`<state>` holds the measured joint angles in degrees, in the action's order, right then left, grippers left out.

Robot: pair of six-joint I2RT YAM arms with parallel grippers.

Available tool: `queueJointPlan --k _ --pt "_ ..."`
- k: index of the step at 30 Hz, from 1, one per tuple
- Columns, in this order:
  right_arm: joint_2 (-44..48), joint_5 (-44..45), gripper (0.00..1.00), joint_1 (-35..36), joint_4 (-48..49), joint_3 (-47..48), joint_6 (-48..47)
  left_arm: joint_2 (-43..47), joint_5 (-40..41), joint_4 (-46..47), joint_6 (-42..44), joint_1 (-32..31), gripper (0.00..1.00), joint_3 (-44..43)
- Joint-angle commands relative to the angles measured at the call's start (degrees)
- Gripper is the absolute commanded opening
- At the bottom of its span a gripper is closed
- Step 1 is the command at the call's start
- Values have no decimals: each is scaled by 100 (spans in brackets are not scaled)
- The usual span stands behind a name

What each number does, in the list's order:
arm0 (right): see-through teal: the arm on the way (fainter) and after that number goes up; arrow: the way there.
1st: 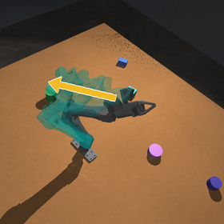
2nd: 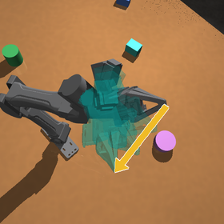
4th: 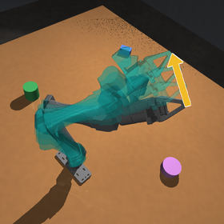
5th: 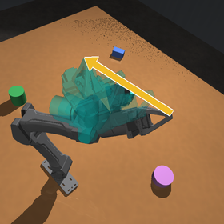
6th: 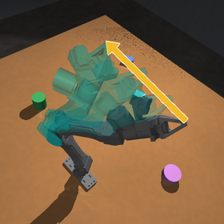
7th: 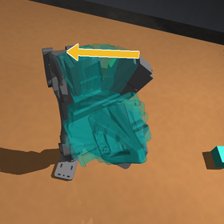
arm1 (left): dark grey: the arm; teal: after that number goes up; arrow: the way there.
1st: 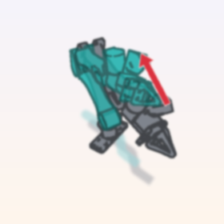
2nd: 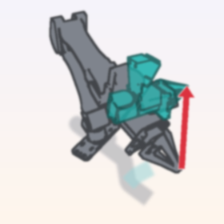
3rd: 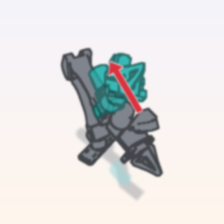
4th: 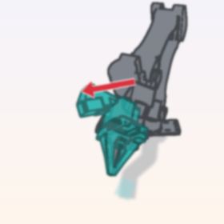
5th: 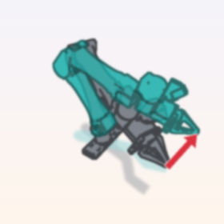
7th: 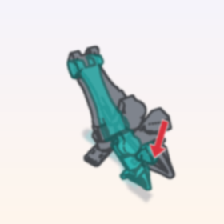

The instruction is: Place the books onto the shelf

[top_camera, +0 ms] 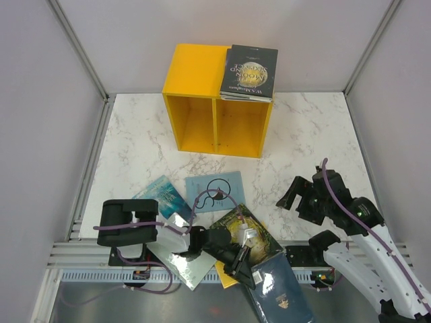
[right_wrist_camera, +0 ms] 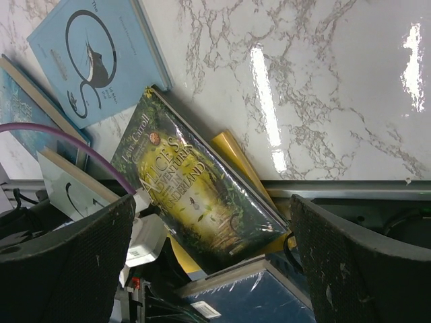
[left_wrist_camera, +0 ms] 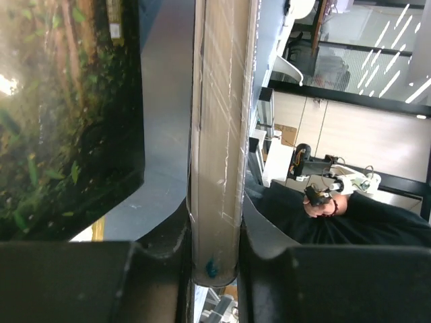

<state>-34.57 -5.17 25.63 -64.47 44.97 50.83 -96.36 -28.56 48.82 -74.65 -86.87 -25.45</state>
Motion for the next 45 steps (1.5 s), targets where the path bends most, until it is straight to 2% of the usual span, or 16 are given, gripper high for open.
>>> queueJointPlan --k 1,4,7,8,9,11,12,16,17,20,26,32,36,37,41,45 --pt "-6 121 98 -23 -101 126 59 -16 139 -425 153 -14 2 84" --pt "-111 121 98 -14 48 380 -64 501 420 -732 197 47 2 233" --pt "-321 78 98 -23 302 828 -248 1652 632 -1644 267 275 2 418" --pt "-384 77 98 -14 364 942 -284 1986 693 -2561 432 467 2 366" --pt "-454 51 98 -14 539 1135 -319 2790 772 -3092 573 591 2 279" --pt "-717 60 98 -14 689 1329 -380 3619 912 -4277 1072 1090 2 -160" --pt "-823 60 98 -23 873 1513 -398 4329 1061 -5406 1241 1293 2 -353" --pt "-1454 -19 98 -14 1462 2085 -442 5521 940 -7392 2006 2664 2 -1643" --pt "-1578 -37 98 -14 1576 2208 -460 5592 853 -7639 2286 3215 2 -1873" --pt "-2106 -177 98 -14 1858 2892 -565 5330 299 -8334 2735 3912 2 -2709" --pt "-2695 -555 98 -23 2140 3579 -785 4855 351 -8591 2948 4396 2 -4142" --pt "-2845 -818 98 -102 2350 3809 -899 4293 -651 -8854 3518 5117 2 -5407" --pt "-2985 -1538 98 -190 3043 3809 -891 3968 -1484 -8942 3773 5689 2 -5962" --pt "-3073 -2123 98 -233 3245 3835 -838 3914 -1686 -8951 3896 5803 2 -6110" --pt "-3565 -2735 98 -251 3686 4308 -933 3642 -2801 -8934 4186 5936 2 -6463" --pt "-3759 -3261 98 -479 3696 4590 -1066 3501 -3121 -8925 4248 5997 2 -6639"
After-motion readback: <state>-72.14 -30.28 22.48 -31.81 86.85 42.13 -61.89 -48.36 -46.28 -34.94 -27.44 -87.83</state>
